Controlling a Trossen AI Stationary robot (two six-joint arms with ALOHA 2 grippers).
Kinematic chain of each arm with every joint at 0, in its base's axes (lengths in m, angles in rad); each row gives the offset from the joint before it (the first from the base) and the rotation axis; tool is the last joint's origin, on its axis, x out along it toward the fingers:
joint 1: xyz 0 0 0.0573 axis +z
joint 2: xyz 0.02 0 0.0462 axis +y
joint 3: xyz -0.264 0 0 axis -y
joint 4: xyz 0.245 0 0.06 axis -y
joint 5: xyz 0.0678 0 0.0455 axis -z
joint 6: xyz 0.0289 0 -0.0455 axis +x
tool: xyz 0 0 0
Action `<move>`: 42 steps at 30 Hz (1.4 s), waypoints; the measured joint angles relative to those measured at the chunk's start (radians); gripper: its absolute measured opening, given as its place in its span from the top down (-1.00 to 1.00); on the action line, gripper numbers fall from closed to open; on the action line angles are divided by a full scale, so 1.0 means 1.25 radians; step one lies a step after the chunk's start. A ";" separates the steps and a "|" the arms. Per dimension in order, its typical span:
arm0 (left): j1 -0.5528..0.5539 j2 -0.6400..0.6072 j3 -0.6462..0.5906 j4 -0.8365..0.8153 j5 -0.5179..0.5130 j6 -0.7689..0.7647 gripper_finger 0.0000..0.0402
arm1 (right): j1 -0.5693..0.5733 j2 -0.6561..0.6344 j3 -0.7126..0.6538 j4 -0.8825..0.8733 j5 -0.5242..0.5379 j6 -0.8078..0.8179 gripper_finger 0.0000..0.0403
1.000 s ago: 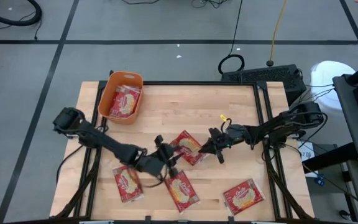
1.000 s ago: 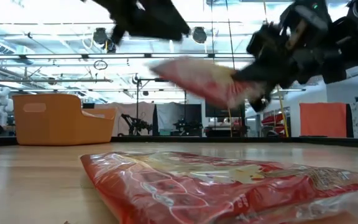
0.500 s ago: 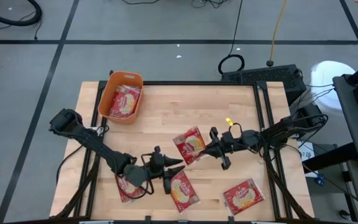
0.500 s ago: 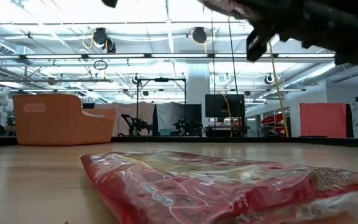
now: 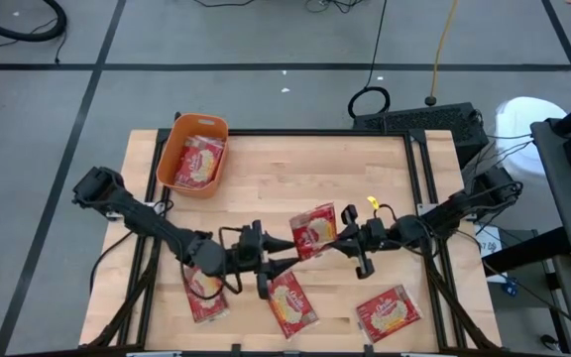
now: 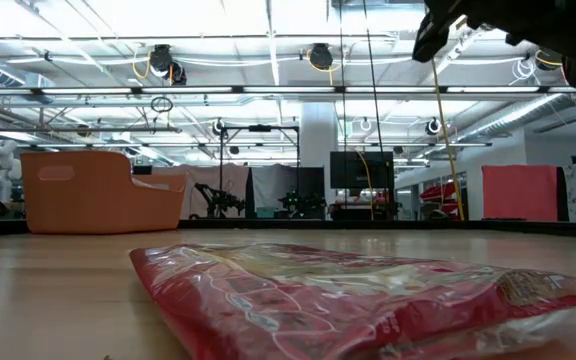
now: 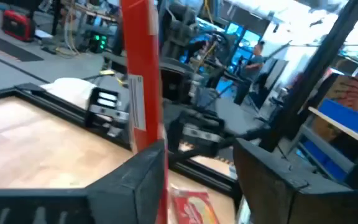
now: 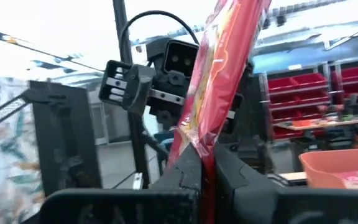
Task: Sort popcorn bags into baskets
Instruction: Put the red popcorn bag into the orange bin
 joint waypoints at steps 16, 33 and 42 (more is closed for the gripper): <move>-0.013 -0.029 0.000 -0.112 -0.007 -0.025 -0.32 | 0.014 0.000 0.015 -0.012 0.040 -0.018 1.00; -0.008 -0.054 -0.001 -0.150 -0.121 0.013 -0.27 | 0.014 0.000 0.015 -0.013 0.042 -0.029 1.00; 0.044 -0.010 0.000 -0.062 -0.060 0.056 -0.48 | 0.013 0.000 0.015 -0.022 0.042 -0.035 1.00</move>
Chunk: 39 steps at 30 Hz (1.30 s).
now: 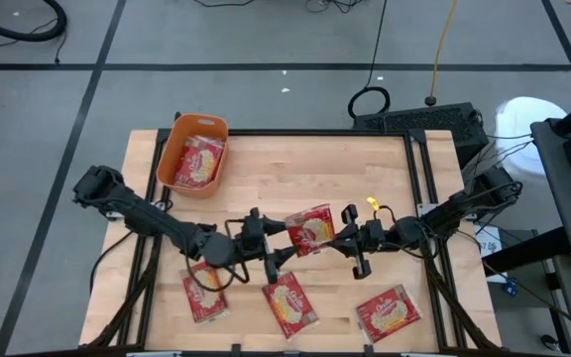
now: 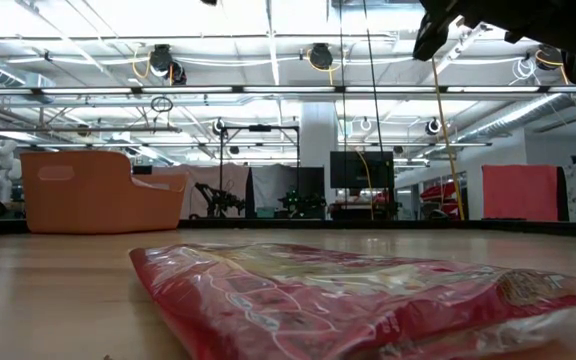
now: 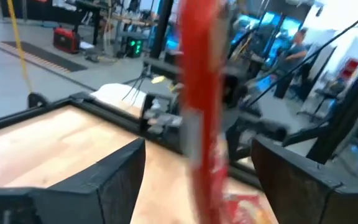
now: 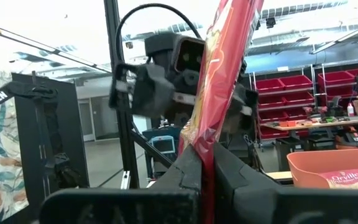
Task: Sort popcorn bags into baskets
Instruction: Put the red popcorn bag into the orange bin
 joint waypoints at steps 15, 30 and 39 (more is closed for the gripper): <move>0.034 0.046 -0.001 0.113 0.078 0.056 -0.06 | 0.000 0.000 0.000 -0.006 0.001 0.000 1.00; 0.034 0.047 -0.001 0.106 0.114 0.075 0.89 | -0.001 0.000 -0.001 -0.004 0.000 -0.001 1.00; 0.034 0.047 -0.001 0.101 0.121 0.078 0.80 | -0.001 0.000 -0.001 -0.004 0.007 0.005 0.74</move>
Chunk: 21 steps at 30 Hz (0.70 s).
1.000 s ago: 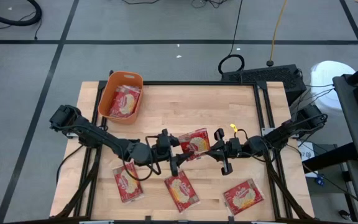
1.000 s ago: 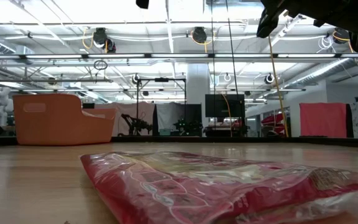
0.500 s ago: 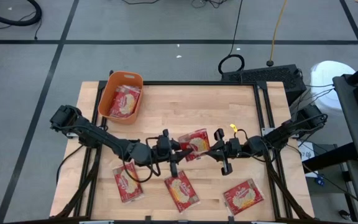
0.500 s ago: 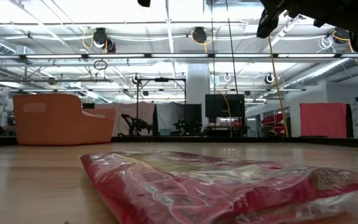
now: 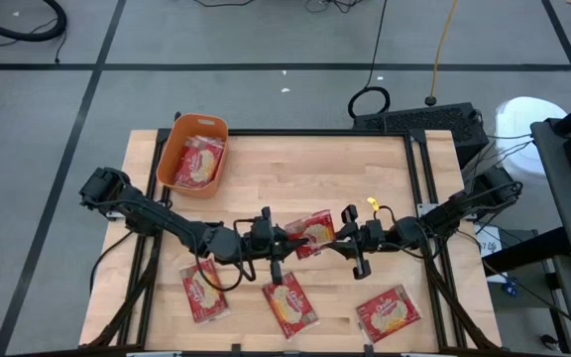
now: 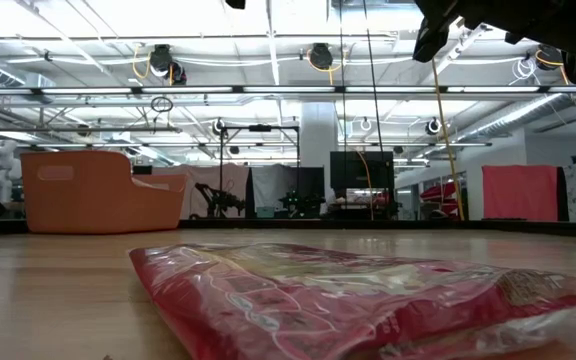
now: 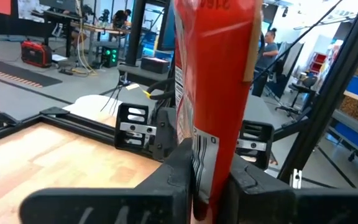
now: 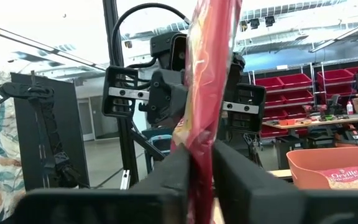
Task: Sort popcorn bags into baskets
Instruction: Put the red popcorn bag into the orange bin
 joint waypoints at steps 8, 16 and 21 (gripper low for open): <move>0.012 -0.051 0.000 -0.087 0.057 -0.037 0.92 | 0.000 -0.001 -0.004 0.000 0.002 0.012 0.13; 0.035 -0.194 0.000 -0.309 0.057 -0.101 0.85 | -0.002 -0.001 -0.040 0.000 0.021 0.002 -0.10; 0.065 -0.277 0.000 -0.441 0.054 -0.133 0.90 | -0.002 -0.001 -0.053 -0.002 0.019 0.000 -0.10</move>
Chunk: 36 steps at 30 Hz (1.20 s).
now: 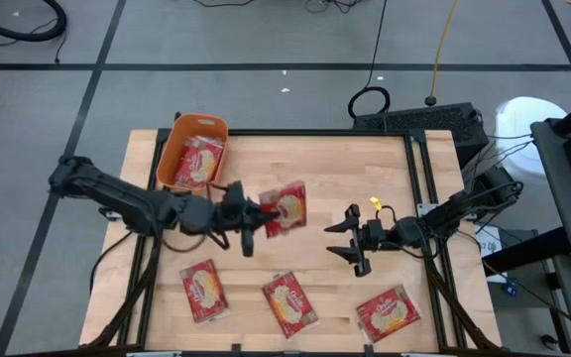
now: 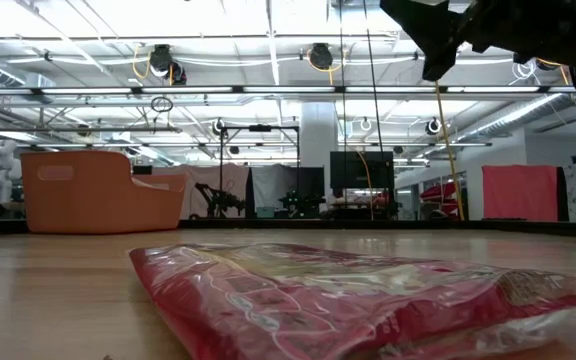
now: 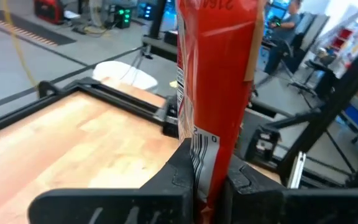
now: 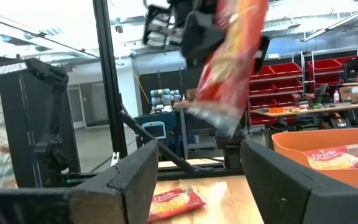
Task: Sort popcorn bags into baskets
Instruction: Put the red popcorn bag into the orange bin
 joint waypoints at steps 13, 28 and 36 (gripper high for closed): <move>0.119 -0.178 0.000 -0.281 0.043 -0.113 0.90 | 0.000 0.000 -0.006 -0.066 -0.032 -0.056 -0.04; 0.325 -0.281 0.001 -0.537 0.234 -0.194 0.88 | 0.000 0.000 -0.006 -0.150 -0.048 -0.110 -0.04; 0.404 -0.296 0.001 -0.678 0.289 -0.211 0.87 | 0.002 0.000 -0.006 -0.220 -0.049 -0.134 -0.04</move>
